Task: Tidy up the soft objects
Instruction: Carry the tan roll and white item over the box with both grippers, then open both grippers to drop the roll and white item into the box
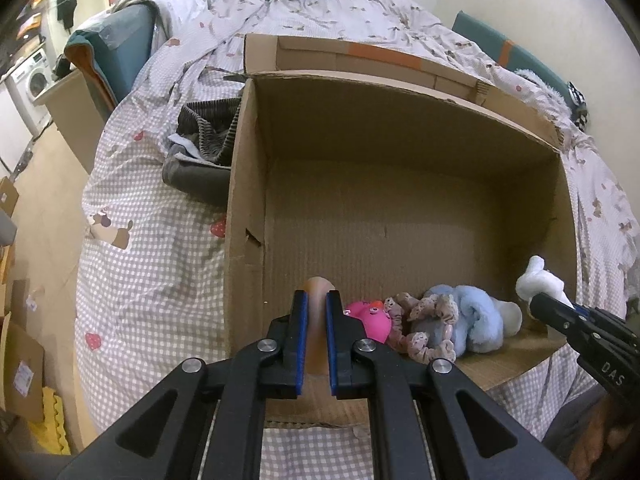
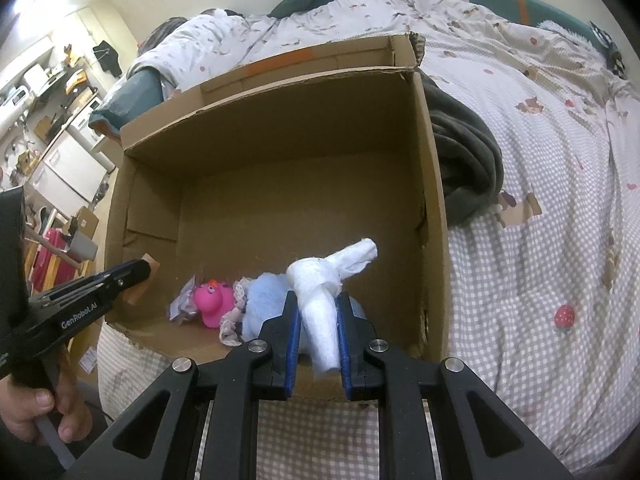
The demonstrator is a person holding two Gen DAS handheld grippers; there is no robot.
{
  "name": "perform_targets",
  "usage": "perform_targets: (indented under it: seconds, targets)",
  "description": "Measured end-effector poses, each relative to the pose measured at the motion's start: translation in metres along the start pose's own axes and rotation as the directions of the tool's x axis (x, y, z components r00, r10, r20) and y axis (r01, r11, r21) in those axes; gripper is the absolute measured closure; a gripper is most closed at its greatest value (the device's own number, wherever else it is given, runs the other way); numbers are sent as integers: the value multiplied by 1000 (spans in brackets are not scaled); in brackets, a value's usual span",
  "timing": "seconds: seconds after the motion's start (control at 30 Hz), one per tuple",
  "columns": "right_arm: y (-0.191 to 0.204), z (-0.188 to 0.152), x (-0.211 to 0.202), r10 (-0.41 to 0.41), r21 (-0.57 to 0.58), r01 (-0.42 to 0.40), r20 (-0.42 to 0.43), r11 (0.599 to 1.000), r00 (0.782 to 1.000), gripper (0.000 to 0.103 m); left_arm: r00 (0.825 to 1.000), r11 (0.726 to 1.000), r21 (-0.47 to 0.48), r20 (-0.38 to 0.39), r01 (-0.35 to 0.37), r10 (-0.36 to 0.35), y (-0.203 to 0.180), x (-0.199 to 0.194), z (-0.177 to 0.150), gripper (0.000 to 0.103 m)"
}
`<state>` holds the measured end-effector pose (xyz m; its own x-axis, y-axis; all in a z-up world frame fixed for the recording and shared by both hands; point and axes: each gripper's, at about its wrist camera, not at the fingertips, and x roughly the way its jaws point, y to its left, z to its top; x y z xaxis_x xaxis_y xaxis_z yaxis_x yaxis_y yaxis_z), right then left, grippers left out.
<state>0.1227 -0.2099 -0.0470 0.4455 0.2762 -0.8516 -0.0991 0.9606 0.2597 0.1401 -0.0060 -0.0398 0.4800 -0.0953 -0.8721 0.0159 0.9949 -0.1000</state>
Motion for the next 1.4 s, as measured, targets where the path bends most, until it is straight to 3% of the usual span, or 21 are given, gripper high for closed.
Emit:
perform_targets:
  seconds: [0.5, 0.57, 0.63, 0.7, 0.9, 0.97, 1.0, 1.03, 1.07, 1.1, 1.4]
  targets:
    - [-1, -1, 1, 20, 15, -20, -2, 1000, 1000, 85, 1000, 999, 29, 11, -19, 18, -8, -4, -1, 88]
    - [-1, -1, 2, 23, 12, -23, -4, 1000, 1000, 84, 1000, 1000, 24, 4, -19, 19, -8, -3, 0, 83]
    - [-1, -1, 2, 26, 11, -26, -5, 1000, 1000, 84, 1000, 1000, 12, -1, -23, 23, -6, -2, 0, 63]
    - [-2, -1, 3, 30, 13, -30, -8, 999, 1000, 84, 1000, 1000, -7, 13, -2, 2, -4, -4, 0, 53]
    - [-3, 0, 2, 51, 29, -51, -3, 998, 999, 83, 999, 1000, 19, 48, -15, 14, -8, -10, 1, 43]
    - [-4, 0, 1, 62, 39, -62, 1, 997, 998, 78, 999, 1000, 25, 48, -16, 15, -9, -10, 1, 43]
    - [-4, 1, 0, 57, 44, -57, 7, 997, 998, 63, 999, 1000, 25, 47, -16, 14, -9, -10, 1, 43]
    - [-5, 1, -2, 54, 50, -54, 13, 997, 998, 31, 999, 1000, 24, 46, -15, 14, -9, -10, 1, 43]
    - [-6, 1, -5, 55, 64, -57, 33, 996, 998, 20, 999, 1000, 23, 46, -15, 14, -9, -10, 0, 43]
    - [-8, 2, -8, 58, 76, -62, 55, 995, 997, 15, 999, 1000, 23, 46, -15, 14, -8, -10, 0, 43]
    - [-15, 2, -9, 53, 106, -58, 55, 993, 997, 15, 997, 998, 55, 71, -20, 16, -10, -22, -8, 43]
